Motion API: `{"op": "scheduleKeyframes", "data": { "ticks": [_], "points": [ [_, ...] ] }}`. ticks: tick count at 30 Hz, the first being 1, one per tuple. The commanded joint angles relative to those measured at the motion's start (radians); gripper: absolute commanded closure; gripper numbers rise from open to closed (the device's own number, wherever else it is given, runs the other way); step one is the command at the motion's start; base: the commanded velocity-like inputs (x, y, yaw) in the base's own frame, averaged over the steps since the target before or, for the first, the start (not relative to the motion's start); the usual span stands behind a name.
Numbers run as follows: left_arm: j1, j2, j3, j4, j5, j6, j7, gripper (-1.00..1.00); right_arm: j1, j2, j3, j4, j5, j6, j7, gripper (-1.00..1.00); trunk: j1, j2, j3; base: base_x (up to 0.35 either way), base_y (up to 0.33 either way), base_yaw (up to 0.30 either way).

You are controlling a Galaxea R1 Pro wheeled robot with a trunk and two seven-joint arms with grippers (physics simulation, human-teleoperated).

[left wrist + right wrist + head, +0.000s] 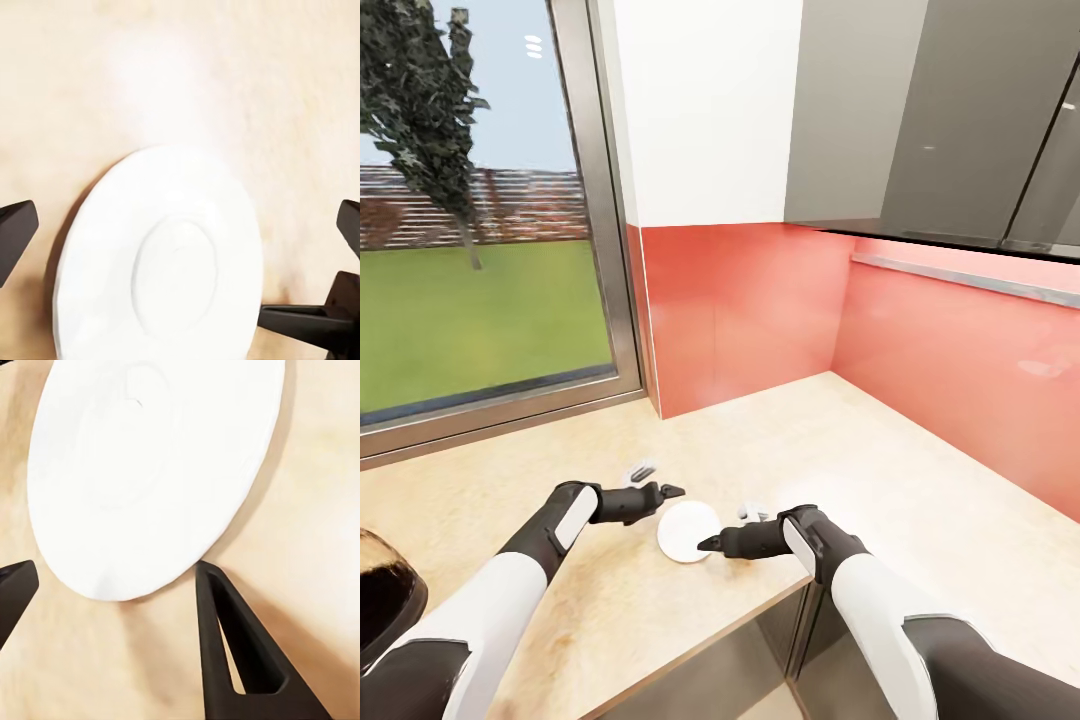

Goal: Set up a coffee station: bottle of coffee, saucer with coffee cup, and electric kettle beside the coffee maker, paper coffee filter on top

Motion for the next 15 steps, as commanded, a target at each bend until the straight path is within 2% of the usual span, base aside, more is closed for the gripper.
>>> {"op": "scheduleKeyframes", "data": {
  "ticks": [1, 12, 15],
  "points": [
    [-0.001, 0.002, -0.004, 0.0, 0.002, 0.002, -0.001, -1.0, 0.0, 0.0, 0.001, -0.001, 0.008, 0.006, 0.002, -1.0, 0.001, -0.002, -0.002, 0.0, 0.0, 0.0],
    [-0.001, -0.001, -0.005, 0.013, 0.005, 0.001, 0.043, -1.0, 0.0, 0.0, 0.001, -0.001, 0.008, 0.006, 0.002, -1.0, 0.001, -0.002, -0.002, 0.0, 0.0, 0.0],
    [0.002, -0.014, -0.005, 0.014, 0.005, 0.001, 0.045, -1.0, 0.0, 0.0, 0.001, -0.001, 0.008, 0.006, 0.003, -1.0, 0.001, -0.002, -0.002, 0.0, 0.0, 0.0]
  ]
}}
